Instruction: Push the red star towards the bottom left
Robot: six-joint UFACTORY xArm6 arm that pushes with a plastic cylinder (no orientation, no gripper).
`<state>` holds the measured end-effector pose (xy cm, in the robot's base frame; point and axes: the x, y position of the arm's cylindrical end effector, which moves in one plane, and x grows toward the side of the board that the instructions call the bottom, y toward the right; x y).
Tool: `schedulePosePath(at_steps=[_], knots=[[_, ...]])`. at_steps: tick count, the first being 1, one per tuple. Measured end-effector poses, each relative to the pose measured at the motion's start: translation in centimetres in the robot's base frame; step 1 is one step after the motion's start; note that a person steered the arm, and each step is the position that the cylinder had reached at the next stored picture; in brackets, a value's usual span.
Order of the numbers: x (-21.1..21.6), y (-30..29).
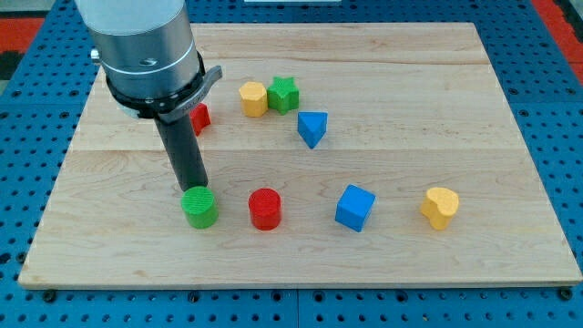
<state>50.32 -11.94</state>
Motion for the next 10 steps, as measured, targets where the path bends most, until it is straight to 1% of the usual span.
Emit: schedulePosePath(at_steps=[1, 2, 3, 4, 6, 7, 8, 9, 10], knots=[[0.0, 0.0], [-2.5, -0.7], [-4.3, 4.4], [-4.8, 8.8], [-6.3, 19.9], [-8.9, 22.2], [-10.0, 18.2], [-8.5, 12.3], [-10.4, 5.8]])
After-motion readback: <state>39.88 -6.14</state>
